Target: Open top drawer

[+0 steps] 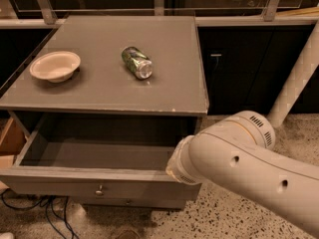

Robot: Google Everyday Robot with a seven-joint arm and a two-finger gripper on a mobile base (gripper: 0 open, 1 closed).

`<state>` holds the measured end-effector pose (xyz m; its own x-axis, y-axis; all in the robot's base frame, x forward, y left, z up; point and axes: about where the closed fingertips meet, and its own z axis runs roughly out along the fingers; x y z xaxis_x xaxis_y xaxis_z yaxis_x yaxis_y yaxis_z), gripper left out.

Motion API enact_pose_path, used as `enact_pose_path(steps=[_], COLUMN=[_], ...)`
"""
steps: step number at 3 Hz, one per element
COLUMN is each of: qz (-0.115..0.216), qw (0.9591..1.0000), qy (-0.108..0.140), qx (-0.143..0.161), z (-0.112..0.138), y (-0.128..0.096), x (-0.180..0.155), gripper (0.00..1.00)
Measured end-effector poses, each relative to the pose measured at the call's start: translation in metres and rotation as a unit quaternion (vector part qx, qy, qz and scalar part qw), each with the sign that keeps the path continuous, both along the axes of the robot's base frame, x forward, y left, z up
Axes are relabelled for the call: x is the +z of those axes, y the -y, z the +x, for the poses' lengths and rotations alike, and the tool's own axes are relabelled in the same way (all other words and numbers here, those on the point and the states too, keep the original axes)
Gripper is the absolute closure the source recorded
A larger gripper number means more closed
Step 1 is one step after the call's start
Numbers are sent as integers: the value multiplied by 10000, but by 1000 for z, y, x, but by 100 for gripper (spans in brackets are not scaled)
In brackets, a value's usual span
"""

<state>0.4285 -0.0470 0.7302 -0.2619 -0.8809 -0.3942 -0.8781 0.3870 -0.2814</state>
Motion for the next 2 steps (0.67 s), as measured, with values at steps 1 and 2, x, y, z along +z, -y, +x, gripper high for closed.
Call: enact_pose_path(steps=[1,2], qz=[5,5], qw=[10000,10000], qy=[-41,-41], qx=[2,2], z=[0,0], y=[0,0], x=[-3,-3], gripper=[44,20])
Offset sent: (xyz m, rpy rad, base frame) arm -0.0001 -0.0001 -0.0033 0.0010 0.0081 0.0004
